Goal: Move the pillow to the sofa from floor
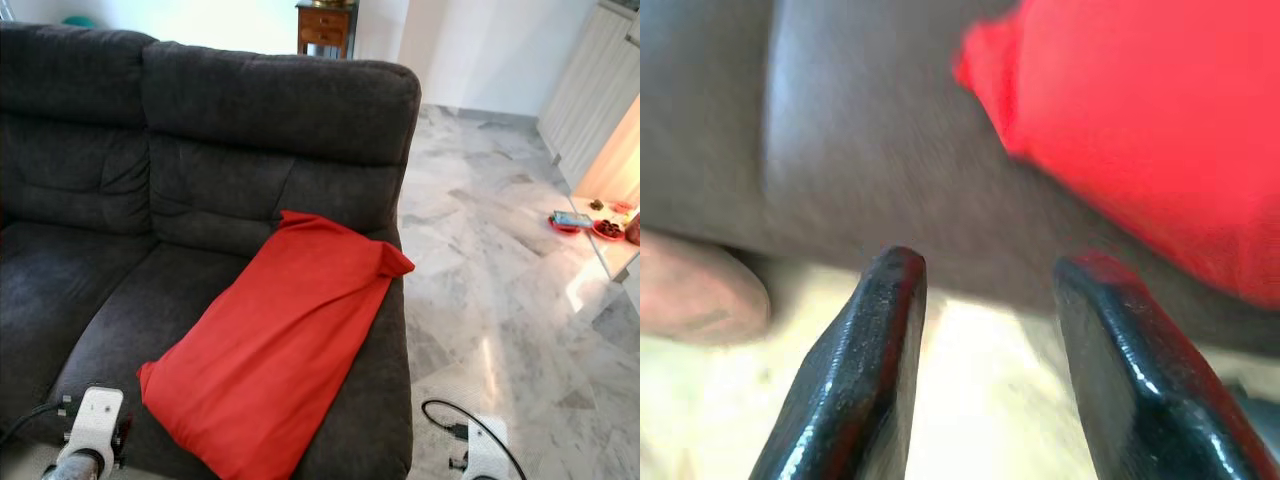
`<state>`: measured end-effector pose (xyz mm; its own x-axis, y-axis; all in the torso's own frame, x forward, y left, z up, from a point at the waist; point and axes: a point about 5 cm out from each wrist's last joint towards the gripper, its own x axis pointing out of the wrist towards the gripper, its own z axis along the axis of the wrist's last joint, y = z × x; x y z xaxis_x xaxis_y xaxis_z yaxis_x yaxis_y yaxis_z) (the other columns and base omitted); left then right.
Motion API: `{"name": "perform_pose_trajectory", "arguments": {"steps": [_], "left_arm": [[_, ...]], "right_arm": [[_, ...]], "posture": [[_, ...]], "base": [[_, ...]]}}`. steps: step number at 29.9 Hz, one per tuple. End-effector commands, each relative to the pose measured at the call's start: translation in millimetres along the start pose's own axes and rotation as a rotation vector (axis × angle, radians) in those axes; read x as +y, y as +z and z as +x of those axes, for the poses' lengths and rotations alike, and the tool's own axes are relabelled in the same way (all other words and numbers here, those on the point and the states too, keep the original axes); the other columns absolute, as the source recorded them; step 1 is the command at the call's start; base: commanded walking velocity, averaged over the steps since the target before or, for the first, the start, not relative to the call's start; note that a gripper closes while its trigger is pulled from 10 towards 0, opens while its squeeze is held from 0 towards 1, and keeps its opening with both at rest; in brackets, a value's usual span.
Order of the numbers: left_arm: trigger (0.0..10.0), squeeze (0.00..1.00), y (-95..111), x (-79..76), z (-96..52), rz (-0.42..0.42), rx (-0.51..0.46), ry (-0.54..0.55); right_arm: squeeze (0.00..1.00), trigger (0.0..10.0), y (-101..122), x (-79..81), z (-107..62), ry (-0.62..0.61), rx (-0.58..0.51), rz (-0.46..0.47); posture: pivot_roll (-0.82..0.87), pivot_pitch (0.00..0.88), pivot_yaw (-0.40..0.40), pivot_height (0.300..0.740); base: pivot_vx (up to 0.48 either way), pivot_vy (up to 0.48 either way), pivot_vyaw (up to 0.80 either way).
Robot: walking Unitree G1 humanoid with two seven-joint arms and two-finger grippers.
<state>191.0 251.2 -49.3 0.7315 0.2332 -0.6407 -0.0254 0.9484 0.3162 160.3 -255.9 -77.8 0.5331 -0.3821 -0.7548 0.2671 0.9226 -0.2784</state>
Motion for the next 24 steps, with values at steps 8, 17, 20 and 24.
{"name": "perform_pose_trajectory", "arguments": {"steps": [8,17,20,24], "left_arm": [[10.0,0.00,-13.8,-12.2,1.7,0.004,0.067,-0.057],[10.0,0.00,-18.5,-15.8,3.5,0.049,0.114,-0.087],[10.0,0.00,-20.0,-14.9,3.8,0.054,0.122,-0.094],[10.0,0.00,-23.9,-14.3,2.7,0.051,0.136,-0.093]], "right_arm": [[0.00,10.0,-13.8,7.3,-3.1,0.061,0.050,-0.058],[0.00,10.0,-10.3,16.3,-3.2,0.094,0.047,-0.048],[0.00,10.0,-9.3,22.1,-3.7,0.116,0.046,-0.059],[0.00,10.0,-9.8,25.4,-4.3,0.126,0.046,-0.065]], "posture": [[0.08,0.000,-0.048,0.740],[0.07,0.000,-0.038,0.740],[0.07,0.000,-0.036,0.740],[0.08,0.000,-0.036,0.740]], "base": [[0.000,0.000,0.00],[0.000,0.000,0.00],[0.000,0.000,0.00],[0.000,0.000,0.00]]}}
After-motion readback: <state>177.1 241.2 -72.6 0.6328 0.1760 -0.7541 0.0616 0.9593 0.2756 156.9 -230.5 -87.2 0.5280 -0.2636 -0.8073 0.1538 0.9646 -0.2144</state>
